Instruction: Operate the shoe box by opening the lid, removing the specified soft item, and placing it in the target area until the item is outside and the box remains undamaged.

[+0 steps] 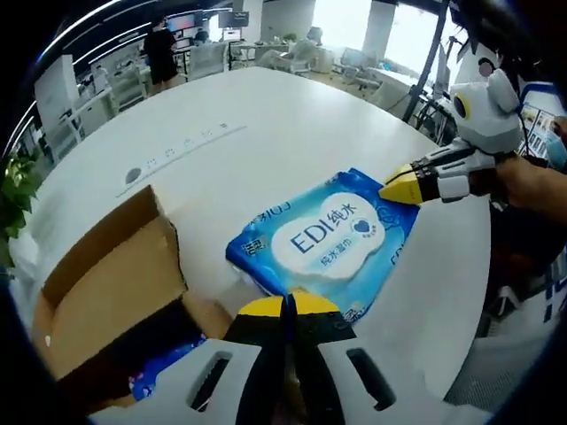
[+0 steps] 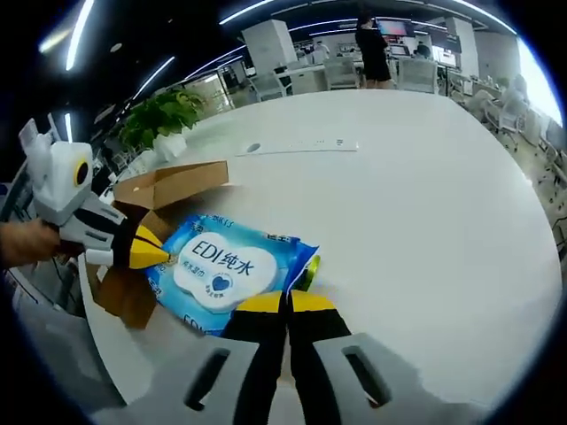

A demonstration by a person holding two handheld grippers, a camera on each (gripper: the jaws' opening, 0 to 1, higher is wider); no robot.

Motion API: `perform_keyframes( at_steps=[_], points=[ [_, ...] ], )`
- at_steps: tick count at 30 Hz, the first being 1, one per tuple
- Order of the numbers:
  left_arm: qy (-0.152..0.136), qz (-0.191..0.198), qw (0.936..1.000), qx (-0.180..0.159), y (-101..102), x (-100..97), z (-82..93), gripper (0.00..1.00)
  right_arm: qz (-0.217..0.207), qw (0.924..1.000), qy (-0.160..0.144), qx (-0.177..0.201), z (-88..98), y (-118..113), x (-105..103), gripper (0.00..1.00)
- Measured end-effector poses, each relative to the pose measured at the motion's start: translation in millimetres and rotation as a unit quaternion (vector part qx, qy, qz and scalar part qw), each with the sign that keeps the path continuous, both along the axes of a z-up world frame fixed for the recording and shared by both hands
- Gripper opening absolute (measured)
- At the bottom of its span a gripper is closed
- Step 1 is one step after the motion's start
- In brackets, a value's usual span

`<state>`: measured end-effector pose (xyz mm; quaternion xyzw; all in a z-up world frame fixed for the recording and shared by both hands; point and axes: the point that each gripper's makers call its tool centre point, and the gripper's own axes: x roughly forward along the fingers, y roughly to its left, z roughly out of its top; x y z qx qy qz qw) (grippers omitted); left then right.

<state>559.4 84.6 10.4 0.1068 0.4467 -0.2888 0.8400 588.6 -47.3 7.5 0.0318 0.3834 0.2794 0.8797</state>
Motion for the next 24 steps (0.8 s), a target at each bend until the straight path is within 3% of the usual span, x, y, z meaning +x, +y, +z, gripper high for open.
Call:
perform_keyframes(
  at_steps=[5,10,17,24],
  points=[
    [-0.013,-0.033,0.9985,0.043,2,3.3,-5.8,0.0,0.003,1.0,-0.004,-0.003,-5.2,4,3,0.0],
    [-0.027,-0.086,0.9909,0.1,2,0.3,-13.1,0.0,0.02,0.9995,-0.007,-0.021,-16.2,8,0,0.0],
    [-0.029,-0.106,0.986,0.125,5,0.6,-16.6,0.0,0.034,0.9984,-0.031,-0.032,-19.0,9,0,0.0],
    [-0.025,-0.106,0.9865,0.122,4,-2.2,-16.5,0.0,0.017,0.9993,-0.023,-0.022,-21.5,3,-2,0.0]
  ],
)
